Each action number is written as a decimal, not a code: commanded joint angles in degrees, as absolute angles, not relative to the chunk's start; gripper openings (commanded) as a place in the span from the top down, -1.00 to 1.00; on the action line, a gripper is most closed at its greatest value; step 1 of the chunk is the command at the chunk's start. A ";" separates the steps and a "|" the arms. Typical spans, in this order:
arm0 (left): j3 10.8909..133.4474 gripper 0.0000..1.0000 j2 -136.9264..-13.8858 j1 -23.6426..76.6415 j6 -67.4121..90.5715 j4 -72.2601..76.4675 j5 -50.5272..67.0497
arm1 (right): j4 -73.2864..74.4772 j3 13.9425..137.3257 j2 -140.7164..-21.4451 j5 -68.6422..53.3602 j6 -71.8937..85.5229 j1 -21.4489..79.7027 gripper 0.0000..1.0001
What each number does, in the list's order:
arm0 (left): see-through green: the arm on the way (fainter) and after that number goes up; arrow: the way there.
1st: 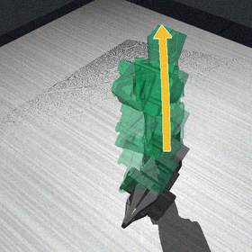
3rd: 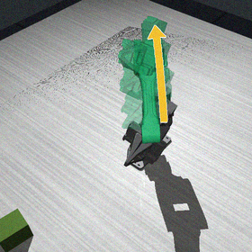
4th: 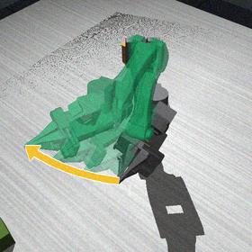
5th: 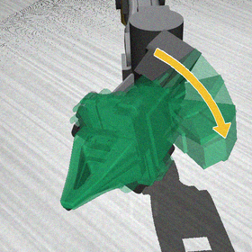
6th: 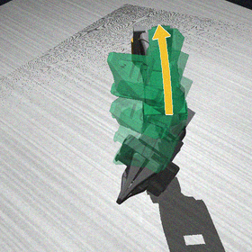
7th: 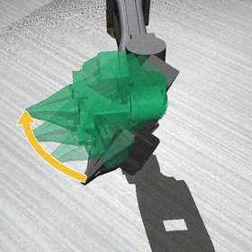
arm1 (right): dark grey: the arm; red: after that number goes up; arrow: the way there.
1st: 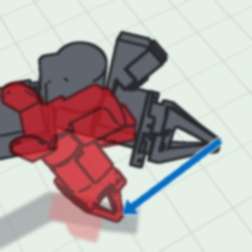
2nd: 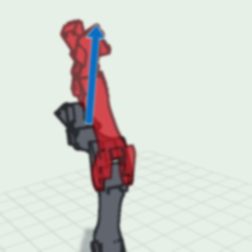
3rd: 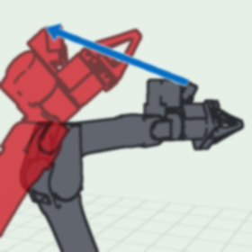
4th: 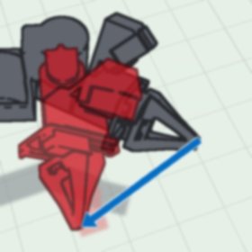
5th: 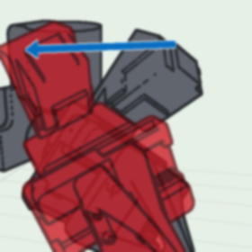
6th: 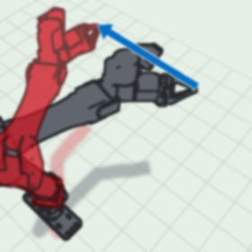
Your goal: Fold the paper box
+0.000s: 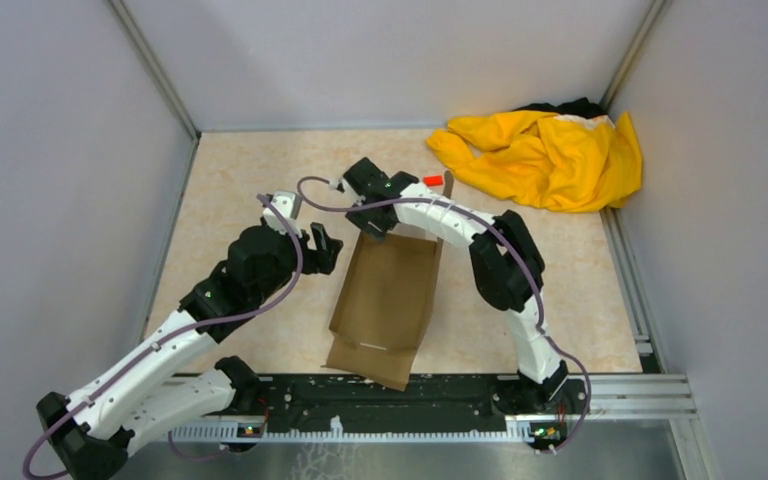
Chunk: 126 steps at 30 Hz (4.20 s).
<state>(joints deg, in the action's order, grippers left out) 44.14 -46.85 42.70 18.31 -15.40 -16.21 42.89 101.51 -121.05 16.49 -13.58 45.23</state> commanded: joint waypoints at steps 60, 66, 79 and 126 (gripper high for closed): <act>56.82 -0.97 -55.32 35.14 15.20 -29.67 -4.92 | 85.89 100.25 -84.55 44.62 62.76 63.85 -0.76; 56.13 -0.98 -56.55 35.15 15.29 -28.97 -4.81 | 85.74 101.23 -85.42 43.29 60.38 62.67 -0.72; 54.49 -0.97 -56.96 35.15 14.88 -28.31 -5.07 | 84.39 95.09 -86.11 41.61 61.51 62.57 0.89; 46.33 -0.97 -60.48 30.40 17.25 -30.43 -14.13 | 41.48 93.88 -90.57 -13.96 -36.41 45.60 1.00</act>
<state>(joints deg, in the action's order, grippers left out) 46.65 -60.03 30.39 15.05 -29.56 -9.85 44.10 95.50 -91.98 -9.34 -35.27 46.87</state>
